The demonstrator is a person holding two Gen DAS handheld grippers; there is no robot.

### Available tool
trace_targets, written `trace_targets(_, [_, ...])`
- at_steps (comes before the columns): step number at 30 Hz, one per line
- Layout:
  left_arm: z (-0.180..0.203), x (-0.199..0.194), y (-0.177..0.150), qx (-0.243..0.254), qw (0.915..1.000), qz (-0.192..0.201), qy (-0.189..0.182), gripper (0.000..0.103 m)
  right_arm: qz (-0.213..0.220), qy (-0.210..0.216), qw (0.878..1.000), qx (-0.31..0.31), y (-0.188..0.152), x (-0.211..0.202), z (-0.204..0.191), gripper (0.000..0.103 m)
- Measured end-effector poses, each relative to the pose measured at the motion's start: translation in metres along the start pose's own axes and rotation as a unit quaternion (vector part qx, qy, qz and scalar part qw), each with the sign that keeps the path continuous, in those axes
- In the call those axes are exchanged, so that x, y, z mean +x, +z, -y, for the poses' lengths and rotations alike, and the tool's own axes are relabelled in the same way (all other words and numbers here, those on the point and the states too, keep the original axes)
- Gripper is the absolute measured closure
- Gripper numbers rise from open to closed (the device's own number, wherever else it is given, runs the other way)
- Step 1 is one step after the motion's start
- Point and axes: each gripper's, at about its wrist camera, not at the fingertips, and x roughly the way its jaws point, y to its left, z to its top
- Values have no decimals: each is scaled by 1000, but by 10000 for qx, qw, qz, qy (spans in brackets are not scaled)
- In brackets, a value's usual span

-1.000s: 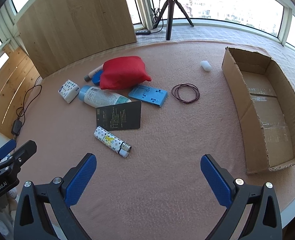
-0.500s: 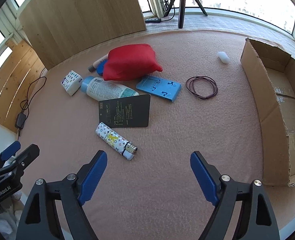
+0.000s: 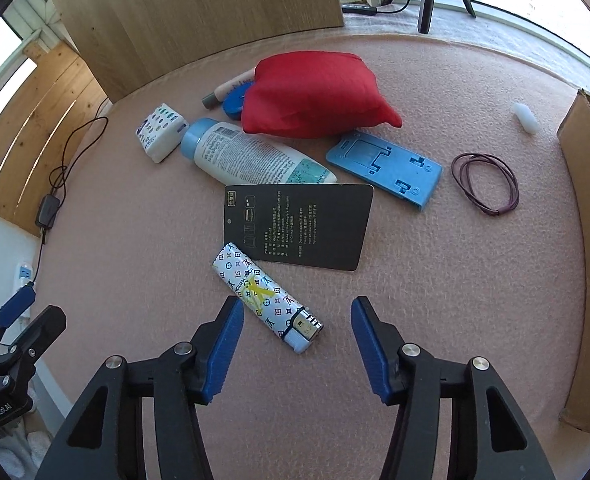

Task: Organize objects
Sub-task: 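Close the right gripper on the black card's edge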

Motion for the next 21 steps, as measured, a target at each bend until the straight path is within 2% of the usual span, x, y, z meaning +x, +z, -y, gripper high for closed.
trace_targets(2, [0, 1, -1, -6, 10000, -18, 7, 0, -6, 5, 9999, 105, 0, 2, 3, 59])
trace_targets(6, [1, 3, -3, 7, 10000, -42, 19, 0, 91, -64, 9994, 315, 7, -1, 16, 59])
trace_targets(10, [0, 4, -5, 4, 10000, -72, 26, 0, 17, -175, 9988, 450, 12, 5, 26, 68])
trace_targets(16, [-2, 4, -5, 24, 10000, -73, 44, 0, 127, -128, 9980, 601, 14, 5, 31, 69])
trace_targets(21, [7, 9, 4, 217, 9997, 0, -147, 0, 304, -98, 9970, 711, 24, -2, 35, 69])
